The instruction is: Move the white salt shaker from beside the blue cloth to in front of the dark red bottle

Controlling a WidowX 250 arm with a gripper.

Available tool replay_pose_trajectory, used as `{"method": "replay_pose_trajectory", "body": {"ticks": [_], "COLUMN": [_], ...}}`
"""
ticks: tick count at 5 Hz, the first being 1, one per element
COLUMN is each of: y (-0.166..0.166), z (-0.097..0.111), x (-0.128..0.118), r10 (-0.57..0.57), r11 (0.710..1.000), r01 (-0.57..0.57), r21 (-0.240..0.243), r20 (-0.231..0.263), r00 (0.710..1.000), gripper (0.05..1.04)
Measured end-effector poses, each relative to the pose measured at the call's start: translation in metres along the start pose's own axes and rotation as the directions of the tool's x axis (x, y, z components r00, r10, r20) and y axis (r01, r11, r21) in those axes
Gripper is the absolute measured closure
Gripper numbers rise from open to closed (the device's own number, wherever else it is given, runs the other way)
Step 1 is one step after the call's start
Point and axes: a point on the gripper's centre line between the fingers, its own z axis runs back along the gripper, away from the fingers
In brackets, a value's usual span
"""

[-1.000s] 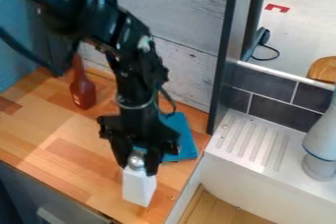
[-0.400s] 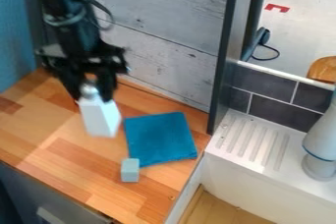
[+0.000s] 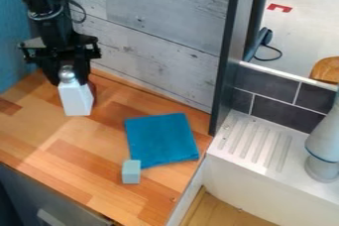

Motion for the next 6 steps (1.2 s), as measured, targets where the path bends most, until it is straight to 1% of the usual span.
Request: {"method": "replay_pose_trajectory", "body": {"ticks": [1,2,3,4,5,6], "y": [0.005,0.015,0.022,0.022,0.024,0.036], "z": [-0.019,-0.039,-0.052,-0.054,-0.056,-0.055], "x": [0.019,0.025,0.025,0.023,0.019,0.018], "r10": [0.052,0.091,0.119,0.124,0.112,0.096], "r11": [0.998,0.995,0.990,0.989,0.990,0.991], "r01": [-0.053,-0.090,-0.118,-0.121,-0.109,-0.091], "r21": [0.023,0.049,0.083,0.087,0.091,0.096], "r20": [0.011,-0.012,-0.016,-0.022,-0.034,-0.045], "r00": [0.999,0.996,0.993,0.992,0.993,0.994], "gripper": [0.476,0.475,0.476,0.475,0.424,0.133]}}
